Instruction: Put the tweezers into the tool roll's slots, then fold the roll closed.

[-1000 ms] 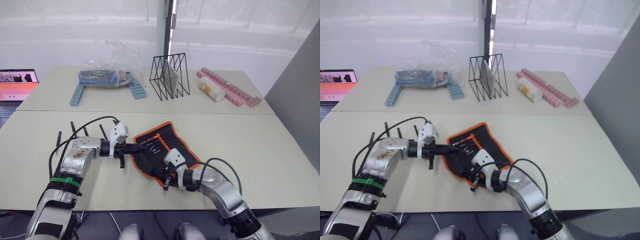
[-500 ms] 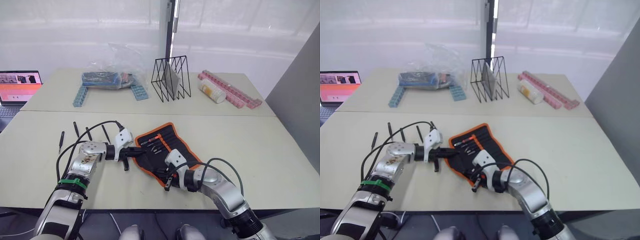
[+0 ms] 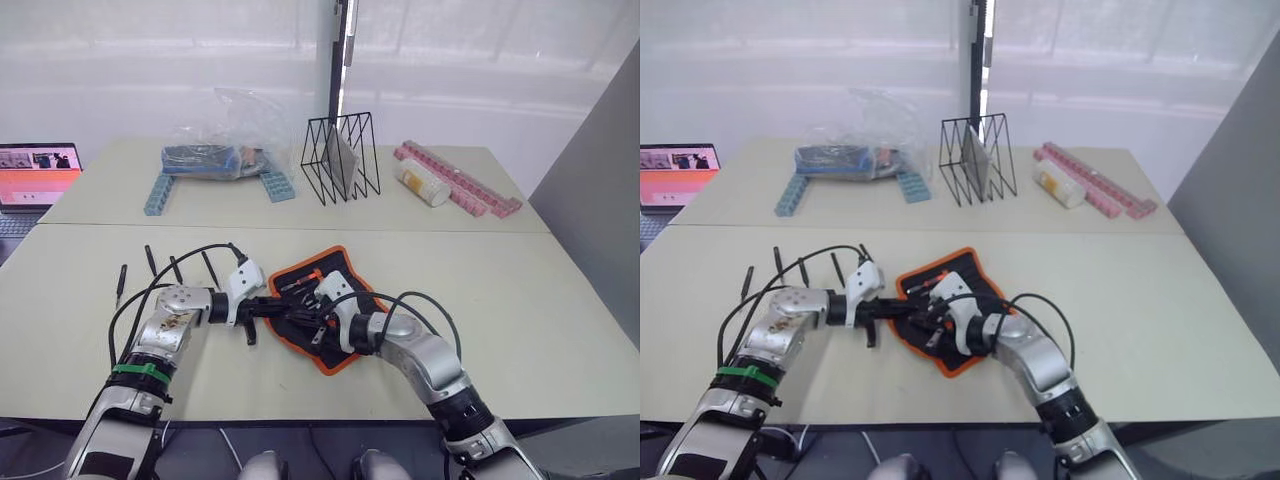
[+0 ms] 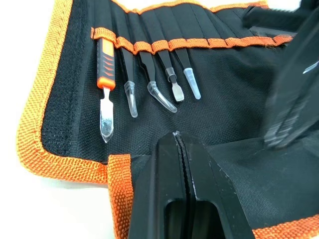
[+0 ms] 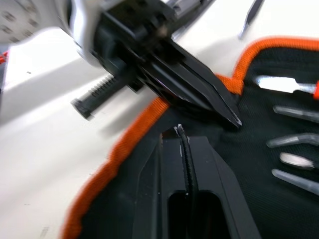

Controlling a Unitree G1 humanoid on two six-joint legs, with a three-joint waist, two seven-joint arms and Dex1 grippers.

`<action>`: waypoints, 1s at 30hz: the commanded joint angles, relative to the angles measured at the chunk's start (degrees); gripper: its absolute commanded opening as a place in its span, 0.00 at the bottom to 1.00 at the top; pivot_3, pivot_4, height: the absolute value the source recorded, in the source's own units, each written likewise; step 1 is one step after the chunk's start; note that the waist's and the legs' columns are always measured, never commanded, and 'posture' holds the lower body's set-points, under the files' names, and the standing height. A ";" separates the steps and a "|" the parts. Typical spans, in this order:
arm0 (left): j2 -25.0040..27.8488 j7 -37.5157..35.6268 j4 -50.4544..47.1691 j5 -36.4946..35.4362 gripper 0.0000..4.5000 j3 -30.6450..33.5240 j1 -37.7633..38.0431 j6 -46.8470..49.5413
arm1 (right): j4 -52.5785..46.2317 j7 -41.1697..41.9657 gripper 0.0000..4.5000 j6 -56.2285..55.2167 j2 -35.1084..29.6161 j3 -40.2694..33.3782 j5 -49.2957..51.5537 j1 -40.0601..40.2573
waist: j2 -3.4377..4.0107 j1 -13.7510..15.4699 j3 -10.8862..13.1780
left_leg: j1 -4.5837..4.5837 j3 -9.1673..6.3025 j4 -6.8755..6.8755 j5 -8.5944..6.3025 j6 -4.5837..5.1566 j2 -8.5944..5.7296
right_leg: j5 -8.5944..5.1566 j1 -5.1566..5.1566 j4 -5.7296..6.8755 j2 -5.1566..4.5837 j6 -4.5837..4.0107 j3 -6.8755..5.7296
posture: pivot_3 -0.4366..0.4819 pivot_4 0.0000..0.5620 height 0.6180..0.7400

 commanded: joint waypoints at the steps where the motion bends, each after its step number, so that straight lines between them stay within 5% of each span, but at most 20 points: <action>1: 1.63 -3.07 -0.93 1.98 0.01 -3.55 1.61 4.13 | 3.95 -0.82 0.00 -3.42 1.35 -0.10 -1.85 -2.37 | 0.01 -0.26 0.00 | -0.01 0.00 0.00 0.00 0.00 0.00 | 0.00 -0.01 0.00 0.01 0.00 0.01 | 0.48 0.27 0.97; 15: 3.03 -2.94 0.11 5.23 0.01 -5.75 1.19 2.01 | 13.44 3.39 0.00 -8.02 1.61 0.72 -4.33 -1.47 | 0.25 -0.88 -0.30 | 0.07 0.01 -0.12 0.00 -0.01 0.08 | -0.01 0.03 0.00 0.01 -0.02 0.02 | 0.48 0.27 0.97; 30: 2.89 -1.32 3.65 7.05 0.01 -6.13 0.27 -0.68 | 5.28 4.86 0.00 -7.13 -3.11 1.32 -5.16 3.49 | 0.42 -0.82 -0.82 | 0.19 0.01 -0.16 -0.02 0.02 0.08 | -0.03 0.13 -0.06 0.00 -0.01 0.07 | 0.48 0.27 0.97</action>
